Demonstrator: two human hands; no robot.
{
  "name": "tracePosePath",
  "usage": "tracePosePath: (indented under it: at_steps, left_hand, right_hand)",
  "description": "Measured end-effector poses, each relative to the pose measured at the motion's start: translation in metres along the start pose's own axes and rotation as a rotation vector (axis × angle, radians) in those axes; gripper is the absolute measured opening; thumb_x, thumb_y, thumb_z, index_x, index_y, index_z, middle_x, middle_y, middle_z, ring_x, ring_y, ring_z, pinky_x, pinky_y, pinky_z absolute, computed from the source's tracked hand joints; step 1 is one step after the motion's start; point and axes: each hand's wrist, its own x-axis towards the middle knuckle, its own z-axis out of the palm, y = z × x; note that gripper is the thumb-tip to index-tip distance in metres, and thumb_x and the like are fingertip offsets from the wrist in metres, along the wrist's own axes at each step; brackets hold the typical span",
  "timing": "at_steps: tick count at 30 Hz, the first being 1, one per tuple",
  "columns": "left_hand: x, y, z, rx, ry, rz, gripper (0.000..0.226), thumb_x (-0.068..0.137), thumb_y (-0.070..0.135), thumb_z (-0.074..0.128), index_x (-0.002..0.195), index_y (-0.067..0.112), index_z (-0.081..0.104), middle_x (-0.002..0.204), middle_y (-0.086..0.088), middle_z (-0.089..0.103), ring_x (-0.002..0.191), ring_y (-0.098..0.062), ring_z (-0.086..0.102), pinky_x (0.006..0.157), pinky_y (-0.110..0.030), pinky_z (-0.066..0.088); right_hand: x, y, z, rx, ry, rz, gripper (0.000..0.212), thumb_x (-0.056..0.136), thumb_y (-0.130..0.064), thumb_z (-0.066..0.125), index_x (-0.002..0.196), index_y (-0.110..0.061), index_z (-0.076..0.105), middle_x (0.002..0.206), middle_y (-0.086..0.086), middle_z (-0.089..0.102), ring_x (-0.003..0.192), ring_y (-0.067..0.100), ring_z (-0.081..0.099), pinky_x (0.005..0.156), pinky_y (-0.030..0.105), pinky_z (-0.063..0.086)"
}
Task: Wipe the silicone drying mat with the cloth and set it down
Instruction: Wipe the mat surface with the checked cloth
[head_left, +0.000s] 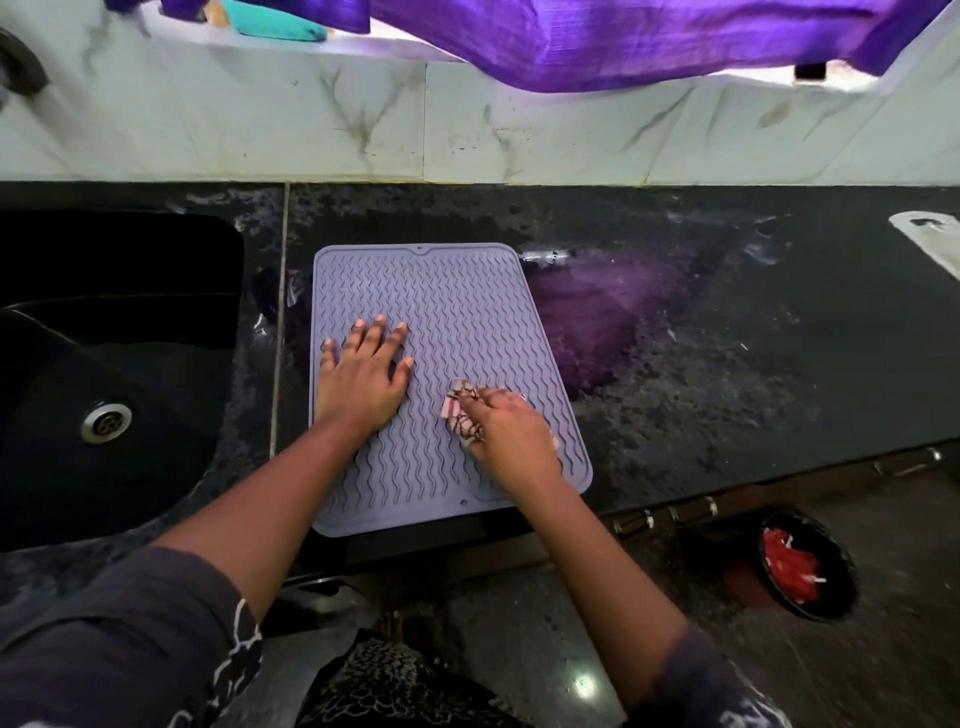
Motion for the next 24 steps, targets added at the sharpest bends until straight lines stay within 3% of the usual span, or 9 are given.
tracePosePath:
  at_steps: [7, 11, 14, 16, 18, 21, 24]
  left_hand:
    - [-0.001, 0.000, -0.002, 0.000, -0.012, 0.001, 0.056, 0.098, 0.049, 0.021, 0.151, 0.033, 0.012, 0.161, 0.002, 0.008, 0.148, -0.020, 0.003, 0.117, -0.050, 0.001]
    - [0.000, -0.001, -0.001, -0.003, -0.013, 0.007, 0.057, 0.098, 0.050, 0.020, 0.151, 0.032, 0.012, 0.161, 0.002, 0.008, 0.148, -0.020, 0.003, 0.117, -0.050, 0.001]
    - [0.000, -0.001, -0.001, -0.008, -0.013, 0.007, 0.057, 0.098, 0.050, 0.020, 0.151, 0.032, 0.012, 0.161, 0.002, 0.009, 0.148, -0.020, 0.003, 0.117, -0.050, 0.000]
    - [0.000, -0.002, -0.002, -0.015, -0.010, 0.004, 0.058, 0.098, 0.051, 0.020, 0.151, 0.032, 0.012, 0.161, 0.002, 0.009, 0.148, -0.020, 0.003, 0.117, -0.050, 0.000]
    - [0.000, -0.001, -0.002, -0.023, -0.009, 0.009, 0.057, 0.098, 0.051, 0.020, 0.151, 0.032, 0.012, 0.161, 0.002, 0.009, 0.148, -0.020, 0.003, 0.117, -0.050, -0.001]
    - [0.000, -0.002, -0.004, -0.039, -0.020, 0.013, 0.057, 0.098, 0.050, 0.021, 0.151, 0.032, 0.011, 0.161, 0.001, 0.007, 0.148, -0.021, 0.002, 0.117, -0.050, -0.001]
    - [0.002, -0.004, -0.004, -0.083, -0.039, 0.029, 0.057, 0.098, 0.050, 0.024, 0.151, 0.032, 0.013, 0.161, 0.002, 0.007, 0.148, -0.020, 0.000, 0.116, -0.049, -0.004]
  right_hand:
    - [-0.063, 0.003, -0.001, -0.154, -0.154, -0.063, 0.046, 0.087, -0.022, 0.056, 0.131, -0.021, 0.049, 0.130, 0.003, 0.055, 0.116, 0.024, 0.050, 0.097, 0.036, 0.042]
    - [-0.060, 0.004, -0.024, 0.021, -0.198, 0.005, 0.036, 0.087, -0.032, 0.058, 0.122, -0.027, 0.058, 0.108, -0.001, 0.066, 0.091, 0.015, 0.059, 0.086, 0.031, 0.048]
    - [-0.031, 0.000, -0.020, 0.073, -0.038, 0.062, 0.048, 0.086, -0.029, 0.061, 0.132, -0.024, 0.049, 0.128, -0.001, 0.057, 0.108, 0.016, 0.054, 0.095, 0.030, 0.041]
    - [-0.018, -0.006, -0.006, -0.010, -0.051, 0.036, 0.053, 0.086, -0.026, 0.061, 0.136, -0.022, 0.044, 0.140, 0.002, 0.048, 0.124, 0.019, 0.045, 0.104, 0.033, 0.035]
    - [-0.017, -0.008, 0.000, -0.112, -0.132, 0.015, 0.051, 0.087, -0.026, 0.060, 0.136, -0.020, 0.046, 0.135, 0.004, 0.052, 0.119, 0.021, 0.049, 0.101, 0.035, 0.039]
    - [-0.016, -0.006, -0.021, -0.187, -0.368, -0.022, 0.040, 0.087, -0.032, 0.057, 0.125, -0.021, 0.055, 0.110, 0.001, 0.063, 0.095, 0.017, 0.057, 0.086, 0.032, 0.049]
    - [-0.007, -0.005, -0.051, 0.055, -0.498, 0.049, 0.047, 0.084, -0.029, 0.062, 0.129, -0.028, 0.052, 0.107, 0.000, 0.064, 0.082, 0.012, 0.058, 0.085, 0.032, 0.052]
